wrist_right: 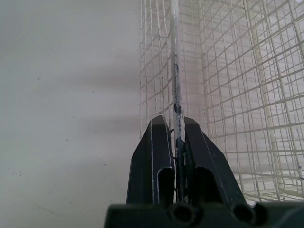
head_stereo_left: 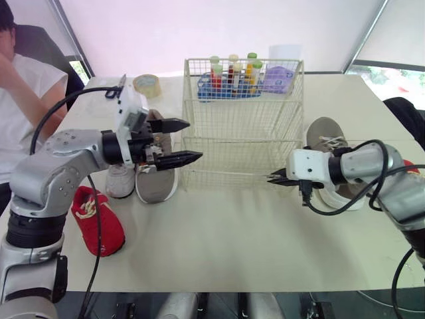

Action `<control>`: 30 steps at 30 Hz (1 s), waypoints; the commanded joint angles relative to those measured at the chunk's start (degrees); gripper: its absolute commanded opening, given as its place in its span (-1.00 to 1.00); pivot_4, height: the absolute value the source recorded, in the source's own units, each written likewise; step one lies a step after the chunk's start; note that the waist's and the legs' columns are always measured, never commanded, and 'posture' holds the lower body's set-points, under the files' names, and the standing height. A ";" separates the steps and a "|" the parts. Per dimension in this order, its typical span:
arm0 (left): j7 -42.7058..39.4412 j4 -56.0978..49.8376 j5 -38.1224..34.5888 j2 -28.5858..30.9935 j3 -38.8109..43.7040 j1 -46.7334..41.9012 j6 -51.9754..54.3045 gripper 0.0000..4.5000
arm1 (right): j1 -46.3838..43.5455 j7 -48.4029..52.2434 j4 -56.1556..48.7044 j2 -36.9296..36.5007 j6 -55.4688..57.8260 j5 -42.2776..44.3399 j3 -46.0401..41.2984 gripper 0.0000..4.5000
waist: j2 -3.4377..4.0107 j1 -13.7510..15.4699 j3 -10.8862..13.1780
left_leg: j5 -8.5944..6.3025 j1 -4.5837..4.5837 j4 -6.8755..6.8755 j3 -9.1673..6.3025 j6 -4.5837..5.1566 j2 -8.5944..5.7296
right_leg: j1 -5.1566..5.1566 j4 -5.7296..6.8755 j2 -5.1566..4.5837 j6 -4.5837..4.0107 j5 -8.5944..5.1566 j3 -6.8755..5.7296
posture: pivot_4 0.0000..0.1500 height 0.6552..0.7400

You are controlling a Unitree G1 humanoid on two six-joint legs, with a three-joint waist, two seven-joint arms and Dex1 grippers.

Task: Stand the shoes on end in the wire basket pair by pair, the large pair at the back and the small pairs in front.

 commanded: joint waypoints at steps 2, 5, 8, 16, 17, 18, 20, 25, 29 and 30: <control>-0.31 -0.57 0.66 -0.11 0.73 -1.37 -1.41 1.00 | -0.96 3.55 -2.26 -1.74 -2.14 1.33 -3.74 -0.95 | 0.00 -0.03 0.00 | 0.00 0.00 0.00 0.00 0.00 0.00 | 0.00 0.00 0.00 0.00 0.00 0.00 | 1.00 1.00; -0.31 -0.64 0.80 -0.20 0.96 -1.30 -1.35 1.00 | -0.85 3.87 -1.62 -1.88 -2.86 0.52 -3.88 -0.95 | 0.00 -0.05 0.00 | 0.00 0.00 0.00 0.00 0.00 0.00 | -0.01 0.01 0.00 0.00 0.00 0.00 | 1.00 1.00; -0.12 -1.01 0.85 -0.32 1.10 -0.94 -1.31 1.00 | -0.48 4.29 -1.60 -1.65 -3.09 0.69 -3.94 -0.95 | 0.00 -0.10 0.00 | 0.00 0.00 0.00 0.00 0.00 0.00 | -0.02 0.02 0.00 0.00 0.00 0.00 | 1.00 1.00; -0.27 -0.77 1.14 -0.49 1.12 -0.76 -1.57 1.00 | -1.52 4.10 -1.26 -1.19 0.64 1.71 -4.56 -0.52 | 0.00 -0.03 0.00 | 0.00 0.00 0.00 0.00 0.00 0.00 | -0.01 0.03 0.00 0.00 0.00 0.00 | 1.00 1.00; -0.32 -0.80 1.11 -0.52 1.17 -0.72 -1.55 1.00 | -1.53 4.15 -1.76 -1.27 1.31 2.40 -5.29 -0.29 | 0.00 -0.02 0.00 | 0.00 0.00 0.01 0.00 -0.01 0.00 | -0.01 0.03 0.00 0.00 0.00 0.00 | 1.00 1.00; -0.42 -0.82 1.20 -0.52 1.14 -0.62 -1.64 1.00 | -1.53 3.81 -2.62 -1.33 2.23 3.38 -6.71 -0.14 | 0.00 -0.01 0.00 | 0.00 0.00 0.02 0.00 -0.01 0.00 | -0.01 0.03 0.00 0.00 0.00 0.00 | 1.00 1.00; -0.64 -0.76 1.32 -0.52 1.13 -0.48 -1.80 1.00 | -1.76 3.07 -4.29 -1.53 4.47 5.59 -9.94 0.33 | 0.00 0.02 0.00 | 0.00 0.01 0.02 0.00 -0.01 0.00 | 0.00 0.04 0.00 0.00 0.00 0.00 | 1.00 1.00; -1.32 -0.43 0.75 -0.41 1.72 -0.15 -1.99 1.00 | -1.11 -2.06 -10.99 -2.00 20.05 18.12 -28.22 0.99 | 0.00 0.10 0.00 | 0.00 0.00 0.02 -0.01 0.00 0.00 | 0.00 0.04 0.00 -0.01 0.00 0.00 | 1.00 1.00; -2.13 0.52 0.53 -0.93 1.71 -0.36 -2.42 1.00 | 3.15 -10.65 -16.76 -0.94 34.38 22.15 -40.90 0.99 | -0.07 0.21 -0.04 | -0.01 0.00 0.01 -0.04 0.01 0.00 | 0.02 0.03 0.00 -0.01 0.00 -0.01 | 1.00 1.00; -2.34 0.87 0.54 -1.18 1.61 -0.52 -2.57 1.00 | 5.03 -12.78 -18.03 -0.77 37.33 22.00 -43.31 0.99 | -0.07 0.16 -0.05 | -0.01 0.00 0.00 -0.05 0.02 0.00 | 0.02 0.02 -0.01 -0.02 0.00 -0.01 | 1.00 1.00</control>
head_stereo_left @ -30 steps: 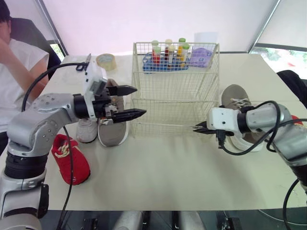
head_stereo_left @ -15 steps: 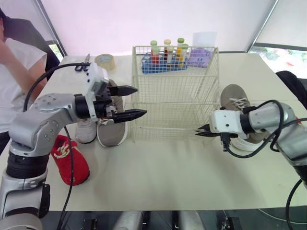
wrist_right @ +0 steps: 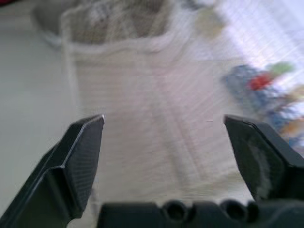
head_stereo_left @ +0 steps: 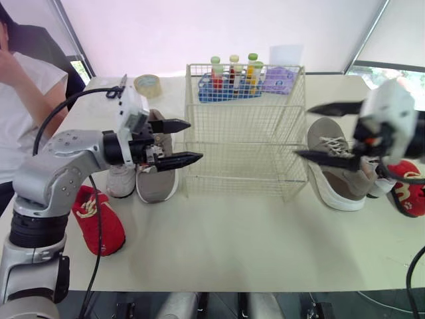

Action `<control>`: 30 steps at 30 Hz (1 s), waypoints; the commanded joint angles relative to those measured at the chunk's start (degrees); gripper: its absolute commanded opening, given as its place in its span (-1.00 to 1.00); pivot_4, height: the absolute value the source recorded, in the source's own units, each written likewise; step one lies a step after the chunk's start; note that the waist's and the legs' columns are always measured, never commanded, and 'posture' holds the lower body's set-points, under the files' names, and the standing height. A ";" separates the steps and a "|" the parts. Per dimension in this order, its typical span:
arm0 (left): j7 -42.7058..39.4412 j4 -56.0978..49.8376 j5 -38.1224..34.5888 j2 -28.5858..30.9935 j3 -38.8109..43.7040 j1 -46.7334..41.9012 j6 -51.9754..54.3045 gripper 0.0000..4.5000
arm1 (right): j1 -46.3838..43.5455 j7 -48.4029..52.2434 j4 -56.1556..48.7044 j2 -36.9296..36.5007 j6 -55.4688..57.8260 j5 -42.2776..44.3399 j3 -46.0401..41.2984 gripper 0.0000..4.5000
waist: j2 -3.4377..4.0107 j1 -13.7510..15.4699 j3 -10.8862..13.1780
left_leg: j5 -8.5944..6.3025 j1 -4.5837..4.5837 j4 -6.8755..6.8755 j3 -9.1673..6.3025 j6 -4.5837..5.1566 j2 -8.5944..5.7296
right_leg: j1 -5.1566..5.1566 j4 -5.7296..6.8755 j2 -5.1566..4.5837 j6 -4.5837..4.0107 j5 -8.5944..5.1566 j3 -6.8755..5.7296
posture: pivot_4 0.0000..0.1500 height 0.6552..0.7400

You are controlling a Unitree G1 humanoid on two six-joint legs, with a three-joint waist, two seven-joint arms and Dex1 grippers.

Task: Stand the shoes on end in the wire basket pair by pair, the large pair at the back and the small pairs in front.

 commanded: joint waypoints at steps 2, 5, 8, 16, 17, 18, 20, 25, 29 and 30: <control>-1.05 0.60 -0.60 -0.64 1.39 -1.01 -1.68 1.00 | 6.36 -8.57 -5.70 0.22 12.01 0.97 -10.23 0.99 | 0.00 -0.04 -0.01 | 0.00 0.00 0.02 0.01 0.00 0.00 | 0.00 0.01 -0.01 -0.04 -0.02 0.00 | 1.00 1.00; -2.44 2.39 0.15 -2.20 -0.19 -1.89 -2.86 1.00 | 13.52 -16.58 -7.47 2.30 21.41 -2.97 -14.17 0.99 | -0.03 -0.06 -0.05 | 0.00 0.00 0.05 0.02 0.01 0.00 | 0.01 0.03 -0.02 -0.14 -0.07 0.01 | 1.00 1.00; -3.34 3.99 1.15 -3.48 -1.39 -2.92 -3.95 1.00 | 17.47 -22.62 -9.43 7.22 25.31 -4.28 -14.85 0.99 | -0.11 -0.05 -0.09 | 0.01 0.01 0.06 0.02 0.00 0.00 | 0.02 0.05 -0.02 -0.15 -0.08 0.01 | 1.00 1.00; -4.58 4.80 2.26 -3.88 -1.98 -3.52 -4.68 1.00 | 23.11 -32.57 -9.45 19.94 23.36 -7.10 -13.30 0.99 | -0.06 -0.20 -0.11 | 0.04 0.02 0.06 0.03 -0.03 0.00 | 0.00 0.09 -0.01 -0.03 -0.01 0.01 | 1.00 1.00; -4.52 4.68 2.37 -3.80 -1.91 -3.41 -4.68 1.00 | 23.88 -33.23 -9.06 21.08 22.34 -7.38 -12.86 0.99 | -0.05 -0.19 -0.11 | 0.04 0.02 0.06 0.03 -0.03 0.00 | 0.01 0.09 -0.01 -0.03 -0.01 0.01 | 1.00 1.00; -4.36 4.52 2.40 -3.78 -1.77 -3.30 -4.59 1.00 | 24.44 -33.74 -8.69 22.12 21.68 -7.44 -12.67 0.99 | -0.07 -0.19 -0.11 | 0.04 0.03 0.07 0.03 -0.03 0.00 | 0.02 0.09 -0.01 -0.03 -0.01 0.01 | 1.00 1.00; -4.18 4.26 2.41 -3.78 -1.54 -3.12 -4.44 1.00 | 26.01 -34.21 -7.90 22.67 19.41 -8.06 -11.73 0.99 | -0.09 -0.15 -0.13 | 0.04 0.07 0.08 0.03 -0.03 0.00 | 0.08 0.08 -0.01 -0.03 -0.01 0.00 | 1.00 1.00; -3.43 3.09 2.46 -3.52 -1.25 -2.34 -4.25 1.00 | 26.84 -35.79 -5.29 24.31 13.79 -8.64 -11.42 0.99 | -0.19 -0.17 -0.18 | 0.04 0.12 0.12 0.03 -0.03 0.00 | 0.15 0.07 0.00 -0.04 -0.02 0.00 | 1.00 1.00; -2.95 2.43 2.05 -3.29 -0.86 -1.96 -3.89 1.00 | 26.26 -36.76 -4.52 24.88 9.13 -8.99 -12.37 0.99 | -0.16 -0.18 -0.17 | 0.04 0.16 0.11 0.03 -0.03 0.00 | 0.17 0.09 0.00 -0.09 -0.04 0.00 | 1.00 1.00; -2.82 2.27 2.01 -3.31 -0.83 -1.85 -3.84 1.00 | 25.75 -36.84 -4.54 25.45 7.51 -8.53 -12.80 0.99 | -0.16 -0.19 -0.18 | 0.05 0.16 0.10 0.03 -0.04 0.00 | 0.15 0.10 0.01 -0.08 -0.04 0.01 | 1.00 1.00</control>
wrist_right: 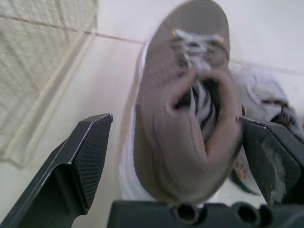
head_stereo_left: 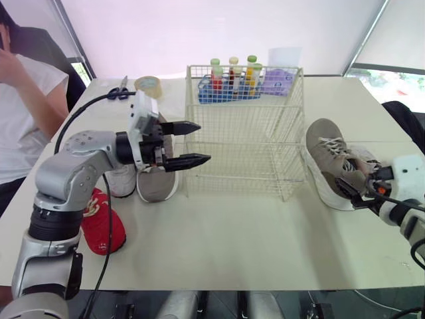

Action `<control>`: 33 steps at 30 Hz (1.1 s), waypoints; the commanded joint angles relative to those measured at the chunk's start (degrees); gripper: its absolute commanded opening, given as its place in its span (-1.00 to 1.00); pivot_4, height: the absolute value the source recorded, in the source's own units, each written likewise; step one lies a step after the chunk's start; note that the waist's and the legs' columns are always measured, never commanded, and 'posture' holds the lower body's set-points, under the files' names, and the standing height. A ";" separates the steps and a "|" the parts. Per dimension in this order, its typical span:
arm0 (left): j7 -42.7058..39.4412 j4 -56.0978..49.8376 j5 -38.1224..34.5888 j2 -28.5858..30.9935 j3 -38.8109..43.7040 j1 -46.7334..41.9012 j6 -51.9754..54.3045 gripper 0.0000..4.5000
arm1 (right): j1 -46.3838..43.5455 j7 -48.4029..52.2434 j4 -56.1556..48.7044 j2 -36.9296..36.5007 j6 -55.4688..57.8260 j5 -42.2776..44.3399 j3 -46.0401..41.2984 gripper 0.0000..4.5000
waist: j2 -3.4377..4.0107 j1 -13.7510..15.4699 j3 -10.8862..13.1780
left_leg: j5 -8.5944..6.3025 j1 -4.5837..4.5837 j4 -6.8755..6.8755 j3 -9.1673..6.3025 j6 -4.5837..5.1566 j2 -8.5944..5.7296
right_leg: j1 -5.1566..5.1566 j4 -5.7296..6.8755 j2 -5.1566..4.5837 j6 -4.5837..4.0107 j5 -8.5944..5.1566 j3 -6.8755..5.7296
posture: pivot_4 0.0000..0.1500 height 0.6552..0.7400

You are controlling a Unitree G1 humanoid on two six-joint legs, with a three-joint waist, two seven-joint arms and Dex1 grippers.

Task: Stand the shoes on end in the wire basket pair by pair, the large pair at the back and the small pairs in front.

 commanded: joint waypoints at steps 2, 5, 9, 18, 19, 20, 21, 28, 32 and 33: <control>0.66 -2.13 -0.49 0.72 1.94 0.05 -0.23 1.00 | -1.45 -1.13 -1.11 1.48 -6.27 0.47 -2.09 0.99 | 0.00 -0.09 0.00 | 0.01 0.00 -0.03 -0.01 -0.02 0.01 | -0.01 0.01 0.01 0.05 0.03 0.00 | 1.00 1.00; 0.79 -2.02 -0.47 0.54 1.76 -0.17 -0.25 1.00 | -0.83 -1.62 -1.04 1.75 -5.98 0.77 -1.69 0.99 | 0.00 -0.04 0.00 | 0.02 0.00 -0.04 -0.01 -0.03 0.01 | -0.02 0.01 0.01 0.05 0.03 0.00 | 1.00 1.00; 0.74 -1.60 -0.19 0.43 1.45 -0.46 -0.59 1.00 | 0.23 -2.38 -0.38 1.98 -3.75 1.13 -0.58 0.99 | 0.00 0.07 0.00 | 0.02 0.00 -0.04 -0.01 -0.03 0.00 | -0.01 0.01 0.01 0.03 0.02 0.00 | 1.00 1.00; 1.20 -1.91 -0.30 0.24 1.43 -0.75 -0.38 1.00 | -1.33 -5.31 4.91 4.23 -4.98 0.45 1.66 0.99 | 0.00 -0.07 0.00 | 0.02 0.00 -0.05 -0.01 -0.03 0.00 | -0.02 0.01 0.01 -0.05 -0.03 0.00 | 1.00 1.00; 1.30 -2.01 -0.39 0.26 1.51 -0.78 -0.27 1.00 | -1.55 -5.38 5.25 4.50 -5.08 0.76 1.75 0.99 | 0.00 -0.06 0.00 | 0.02 0.00 -0.05 -0.01 -0.03 0.00 | -0.03 0.01 0.01 -0.05 -0.03 0.00 | 1.00 1.00; 1.37 -2.09 -0.42 0.32 1.58 -0.78 -0.21 1.00 | -1.80 -5.54 5.66 4.82 -4.99 1.03 1.84 0.89 | 0.00 -0.06 0.00 | 0.02 0.00 -0.05 -0.01 -0.04 0.00 | -0.03 0.01 0.01 -0.04 -0.02 0.00 | 1.00 1.00; 1.44 -2.14 -0.42 0.39 1.63 -0.76 -0.17 1.00 | -1.95 -5.66 5.99 4.98 -5.10 1.11 1.97 0.76 | 0.00 -0.08 0.00 | 0.02 0.00 -0.05 -0.01 -0.04 0.00 | -0.03 0.01 0.02 -0.03 -0.02 0.00 | 1.00 1.00; 1.70 -2.34 -0.32 0.78 1.82 -0.59 -0.11 1.00 | -2.95 -5.43 5.76 4.94 -6.09 2.25 1.61 -0.55 | 0.00 -0.13 -0.01 | 0.03 0.07 -0.05 -0.01 -0.04 0.01 | 0.03 0.01 0.03 -0.01 0.00 0.01 | 1.00 1.00; 1.76 -2.10 -0.33 0.80 1.76 -0.90 -0.16 1.00 | -3.91 -4.66 3.54 3.32 -5.64 3.86 0.13 -0.93 | 0.00 -0.15 0.00 | 0.03 0.07 -0.09 -0.01 -0.04 0.01 | 0.00 0.01 0.03 -0.02 -0.01 0.01 | 1.00 1.00; 1.70 -1.91 -0.29 0.79 1.72 -1.05 -0.21 1.00 | -4.40 -4.82 3.21 2.90 -5.38 4.10 -0.29 -0.93 | 0.02 -0.15 0.00 | 0.03 0.07 -0.10 -0.01 -0.04 0.00 | -0.01 0.01 0.03 0.01 0.01 0.02 | 1.00 1.00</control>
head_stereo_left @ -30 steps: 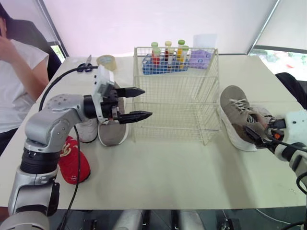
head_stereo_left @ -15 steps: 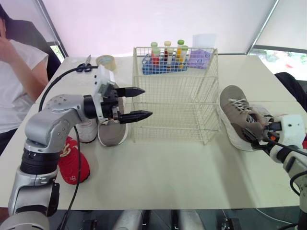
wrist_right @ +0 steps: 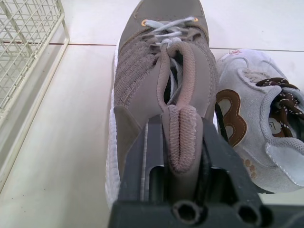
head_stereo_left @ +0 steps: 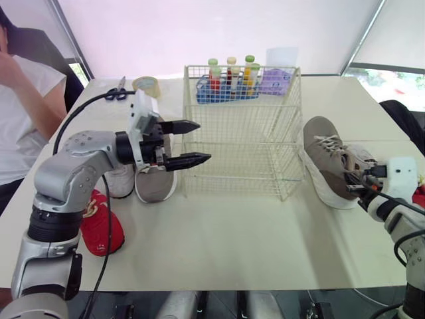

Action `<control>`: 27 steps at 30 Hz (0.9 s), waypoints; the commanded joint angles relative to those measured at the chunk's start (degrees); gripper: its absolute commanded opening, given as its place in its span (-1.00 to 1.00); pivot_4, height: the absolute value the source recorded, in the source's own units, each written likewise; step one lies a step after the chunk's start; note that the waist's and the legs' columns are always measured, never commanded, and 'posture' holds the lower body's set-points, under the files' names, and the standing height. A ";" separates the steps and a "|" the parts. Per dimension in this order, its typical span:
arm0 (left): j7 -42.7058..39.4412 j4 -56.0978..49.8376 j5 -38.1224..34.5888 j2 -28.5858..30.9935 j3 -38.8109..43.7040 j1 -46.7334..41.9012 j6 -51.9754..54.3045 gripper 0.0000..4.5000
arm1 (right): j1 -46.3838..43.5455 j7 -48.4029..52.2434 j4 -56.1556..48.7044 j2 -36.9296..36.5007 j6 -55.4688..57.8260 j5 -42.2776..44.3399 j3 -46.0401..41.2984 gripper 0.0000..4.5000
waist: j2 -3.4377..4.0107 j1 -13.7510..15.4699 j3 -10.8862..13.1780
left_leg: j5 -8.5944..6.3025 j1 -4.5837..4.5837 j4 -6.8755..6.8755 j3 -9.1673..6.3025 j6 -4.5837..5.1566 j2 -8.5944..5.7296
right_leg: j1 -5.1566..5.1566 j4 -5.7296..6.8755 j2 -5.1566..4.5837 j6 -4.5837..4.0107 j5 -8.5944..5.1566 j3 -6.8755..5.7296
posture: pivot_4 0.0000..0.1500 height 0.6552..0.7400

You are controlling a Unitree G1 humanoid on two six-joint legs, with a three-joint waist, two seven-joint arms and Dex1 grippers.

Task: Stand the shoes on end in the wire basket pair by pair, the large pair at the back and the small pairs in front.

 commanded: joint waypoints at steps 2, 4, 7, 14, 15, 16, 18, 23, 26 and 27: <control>-0.25 -0.57 -0.22 0.71 1.58 -1.76 -0.47 1.00 | -3.13 0.61 -4.20 -3.82 -0.26 1.97 -2.95 -0.93 | 0.06 0.02 0.03 | 0.00 0.00 -0.01 0.00 0.00 0.00 | -0.01 0.00 0.00 0.02 0.01 0.00 | 1.00 1.00; -0.38 0.48 -0.19 0.47 1.71 -2.69 -0.70 1.00 | -6.93 0.33 -4.62 -6.25 0.49 3.16 -4.75 -0.93 | 0.19 0.03 0.11 | 0.01 -0.02 0.00 0.00 -0.01 0.00 | -0.02 0.01 0.00 0.02 0.01 0.00 | 1.00 1.00; 0.18 3.01 -0.87 -0.56 2.59 -5.12 -0.57 1.00 | -14.27 0.40 -4.50 -11.75 0.88 4.53 -6.53 -0.93 | 0.35 0.08 0.21 | 0.01 -0.04 0.03 0.01 -0.01 0.00 | -0.03 0.01 -0.01 0.01 0.01 0.01 | 1.00 1.00; -0.26 9.21 -2.20 -1.60 3.93 -10.80 0.43 1.00 | -27.67 6.05 -1.23 -23.81 -5.09 6.61 -5.28 -0.93 | 0.33 0.07 0.21 | 0.06 -0.15 -0.07 -0.05 0.06 0.00 | -0.14 -0.02 -0.02 0.11 0.05 -0.07 | 1.00 1.00; -0.32 10.51 -2.40 -1.64 4.25 -11.75 0.72 1.00 | -29.31 8.21 -1.46 -25.14 -7.00 7.51 -4.51 -0.93 | 0.33 0.05 0.21 | 0.06 -0.18 -0.08 -0.04 0.07 0.00 | -0.15 -0.05 -0.02 0.11 0.05 -0.07 | 1.00 1.00; -0.37 11.86 -2.64 -1.64 4.58 -12.71 1.05 1.00 | -30.52 10.52 -1.85 -26.31 -9.02 8.32 -3.64 -0.93 | 0.34 0.00 0.21 | 0.07 -0.19 -0.07 -0.04 0.08 -0.01 | -0.15 -0.06 -0.03 0.11 0.06 -0.07 | 1.00 1.00; -1.17 15.63 -2.80 -1.28 5.15 -15.17 1.45 1.00 | -31.52 16.54 -3.16 -28.85 -14.28 9.01 -0.66 -0.93 | 0.33 -0.12 0.22 | 0.06 -0.20 -0.06 -0.04 0.09 -0.01 | -0.15 -0.07 -0.04 0.12 0.06 -0.07 | 1.00 1.00; -4.54 27.17 -2.03 0.36 6.40 -22.59 2.18 1.00 | -29.24 28.63 -4.01 -32.90 -30.29 4.23 7.50 -0.93 | 0.29 -0.95 0.24 | 0.00 -0.20 -0.03 -0.05 0.04 -0.01 | -0.14 -0.06 -0.03 0.12 0.06 -0.11 | 1.00 1.00; -7.00 32.08 -0.76 1.72 6.07 -25.43 2.32 1.00 | -28.06 30.94 -2.51 -32.85 -38.69 -0.25 10.65 -0.93 | 0.26 -1.35 0.24 | -0.02 -0.20 0.04 -0.05 0.05 -0.04 | -0.10 -0.09 -0.05 0.13 0.06 -0.12 | 1.00 1.00; -7.66 33.91 -0.62 2.25 6.22 -26.48 2.78 1.00 | -27.74 31.57 -1.91 -32.54 -42.68 -2.35 11.81 -0.93 | 0.26 -1.39 0.25 | -0.02 -0.20 0.06 -0.05 0.06 -0.07 | -0.10 -0.09 -0.07 0.13 0.06 -0.11 | 1.00 1.00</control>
